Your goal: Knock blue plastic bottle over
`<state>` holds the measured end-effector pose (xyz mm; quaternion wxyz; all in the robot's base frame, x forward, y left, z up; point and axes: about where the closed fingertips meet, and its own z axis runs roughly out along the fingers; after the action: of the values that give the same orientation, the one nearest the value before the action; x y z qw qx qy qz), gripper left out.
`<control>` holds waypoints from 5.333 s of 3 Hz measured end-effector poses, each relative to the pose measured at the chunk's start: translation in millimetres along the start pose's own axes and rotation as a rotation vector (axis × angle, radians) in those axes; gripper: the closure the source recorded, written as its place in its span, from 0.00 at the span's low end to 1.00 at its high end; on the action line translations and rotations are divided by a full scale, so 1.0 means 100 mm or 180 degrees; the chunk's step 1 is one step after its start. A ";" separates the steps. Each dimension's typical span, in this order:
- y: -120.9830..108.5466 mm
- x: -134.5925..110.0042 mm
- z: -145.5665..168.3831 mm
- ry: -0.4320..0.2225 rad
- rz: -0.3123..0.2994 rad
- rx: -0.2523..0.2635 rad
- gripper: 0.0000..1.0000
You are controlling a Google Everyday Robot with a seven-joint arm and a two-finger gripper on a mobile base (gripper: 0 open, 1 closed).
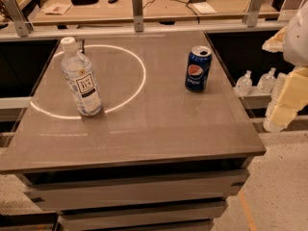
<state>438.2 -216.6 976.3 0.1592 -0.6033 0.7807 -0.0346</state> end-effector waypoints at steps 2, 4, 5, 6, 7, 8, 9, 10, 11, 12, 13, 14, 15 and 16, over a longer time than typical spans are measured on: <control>-0.01 -0.01 -0.02 -0.0057 0.0030 0.0000 0.00; 0.00 0.07 0.11 -0.0942 0.0292 -0.0306 0.00; 0.13 0.07 0.14 -0.1559 0.0507 -0.0350 0.00; 0.28 -0.06 0.13 -0.2201 0.0694 -0.0257 0.00; 0.41 -0.35 -0.02 -0.2706 0.0772 -0.0170 0.00; 0.55 -0.66 -0.07 -0.2825 0.0757 -0.0156 0.00; 0.56 -0.68 -0.06 -0.2822 0.0755 -0.0163 0.00; 0.59 -0.81 -0.03 -0.2858 0.0824 -0.0215 0.00; 0.70 -1.25 0.04 -0.3029 0.0736 -0.0332 0.00; 0.79 -1.81 0.26 -0.3201 0.0616 -0.0514 0.00; 0.79 -2.25 0.59 -0.3256 0.0484 -0.0620 0.00; 0.71 -2.52 0.93 -0.3192 0.0439 -0.0632 0.00; 0.55 -2.65 1.21 -0.3080 0.0448 -0.0582 0.00; 0.34 -2.76 1.37 -0.2966 0.0478 -0.0489 0.00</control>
Offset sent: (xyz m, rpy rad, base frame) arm 0.0003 -0.0009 -0.0002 0.0427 0.0167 -0.0092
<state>507.2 75.1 894.9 0.4493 -0.5065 0.6679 0.3090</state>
